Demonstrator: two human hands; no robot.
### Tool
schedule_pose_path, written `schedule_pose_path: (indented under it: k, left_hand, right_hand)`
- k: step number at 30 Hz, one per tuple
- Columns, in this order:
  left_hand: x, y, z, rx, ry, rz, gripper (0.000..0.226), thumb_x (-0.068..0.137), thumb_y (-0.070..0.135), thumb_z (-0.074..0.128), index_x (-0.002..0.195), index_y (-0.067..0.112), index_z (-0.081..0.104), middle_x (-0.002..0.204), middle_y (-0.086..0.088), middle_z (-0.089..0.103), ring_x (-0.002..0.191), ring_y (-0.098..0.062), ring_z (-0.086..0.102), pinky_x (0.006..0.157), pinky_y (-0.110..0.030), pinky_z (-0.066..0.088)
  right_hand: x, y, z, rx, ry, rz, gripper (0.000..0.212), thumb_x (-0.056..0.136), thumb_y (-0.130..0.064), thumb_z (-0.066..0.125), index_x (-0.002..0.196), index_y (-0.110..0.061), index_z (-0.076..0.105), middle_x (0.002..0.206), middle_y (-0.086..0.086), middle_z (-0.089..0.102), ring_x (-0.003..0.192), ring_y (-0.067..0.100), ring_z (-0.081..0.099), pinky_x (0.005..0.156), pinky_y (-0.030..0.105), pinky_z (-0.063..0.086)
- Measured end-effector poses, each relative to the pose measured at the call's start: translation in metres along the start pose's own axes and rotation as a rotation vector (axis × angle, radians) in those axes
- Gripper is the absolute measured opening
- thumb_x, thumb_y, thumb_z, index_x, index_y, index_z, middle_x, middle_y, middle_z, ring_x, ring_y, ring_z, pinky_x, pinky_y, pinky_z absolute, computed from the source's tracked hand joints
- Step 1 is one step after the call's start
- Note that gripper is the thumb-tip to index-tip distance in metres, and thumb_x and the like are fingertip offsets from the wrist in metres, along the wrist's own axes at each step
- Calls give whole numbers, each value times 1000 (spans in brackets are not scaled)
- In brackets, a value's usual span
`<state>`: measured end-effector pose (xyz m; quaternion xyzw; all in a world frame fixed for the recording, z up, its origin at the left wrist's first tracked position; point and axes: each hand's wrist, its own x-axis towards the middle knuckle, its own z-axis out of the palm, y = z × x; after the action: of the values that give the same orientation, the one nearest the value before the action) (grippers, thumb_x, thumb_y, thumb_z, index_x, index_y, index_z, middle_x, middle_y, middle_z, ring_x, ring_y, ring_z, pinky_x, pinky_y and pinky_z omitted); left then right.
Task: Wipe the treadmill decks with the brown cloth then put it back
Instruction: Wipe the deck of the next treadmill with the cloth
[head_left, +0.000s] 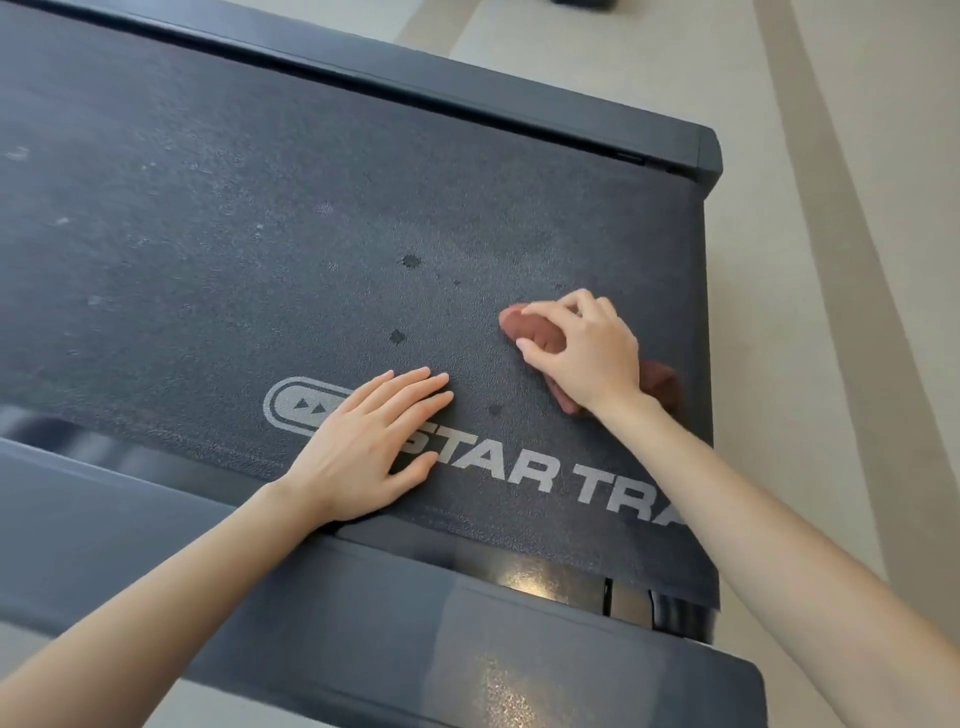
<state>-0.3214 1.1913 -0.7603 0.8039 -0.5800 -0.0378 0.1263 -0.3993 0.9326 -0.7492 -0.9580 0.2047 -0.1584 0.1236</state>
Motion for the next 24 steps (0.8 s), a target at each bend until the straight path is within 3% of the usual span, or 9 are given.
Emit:
schedule_pose_path:
  k: [3, 6, 10, 17, 20, 24]
  left_hand:
    - [-2, 0, 0, 17, 3, 4, 59, 91, 46, 35, 142, 18, 38, 152, 5, 29, 143, -13, 19, 117, -37, 14]
    - [-3, 3, -1, 45, -11, -1, 59, 92, 48, 30, 144, 20, 35, 153, 6, 26, 144, -12, 15, 118, -37, 9]
    - [-17, -5, -9, 82, 45, -101, 56, 89, 48, 30, 137, 24, 46, 149, 4, 36, 142, -17, 21, 118, -44, 9]
    - [-31, -54, -21, 96, 75, -375, 71, 82, 59, 21, 142, 24, 38, 153, 1, 28, 143, -18, 18, 118, -45, 9]
    - [-31, -64, -17, 84, 78, -402, 71, 82, 60, 21, 142, 27, 37, 152, 2, 30, 143, -19, 19, 117, -46, 9]
    - [-31, -66, -15, 71, 86, -383, 67, 84, 57, 25, 141, 26, 39, 151, 0, 32, 142, -21, 21, 117, -47, 11]
  right_hand:
    - [61, 3, 11, -47, -61, 111, 40, 83, -53, 57, 120, -39, 58, 114, 0, 53, 112, 25, 47, 87, 35, 42]
    - [67, -8, 15, -85, -31, 170, 41, 85, -53, 56, 121, -33, 58, 117, 4, 52, 114, 27, 47, 89, 37, 41]
    - [0, -34, 6, -60, -34, -79, 41, 83, -54, 59, 117, -30, 62, 111, 1, 53, 105, 23, 52, 78, 31, 40]
    - [-96, -63, -3, 15, -44, -442, 41, 77, -56, 60, 109, -31, 67, 100, -2, 60, 85, 22, 55, 72, 34, 48]
    - [-63, -53, 2, 39, -42, -365, 35, 77, -53, 61, 106, -34, 67, 96, -4, 58, 83, 18, 54, 70, 33, 49]
    - [21, -35, 22, -5, 23, -86, 35, 79, -52, 64, 110, -37, 64, 100, -2, 54, 96, 21, 54, 73, 32, 44]
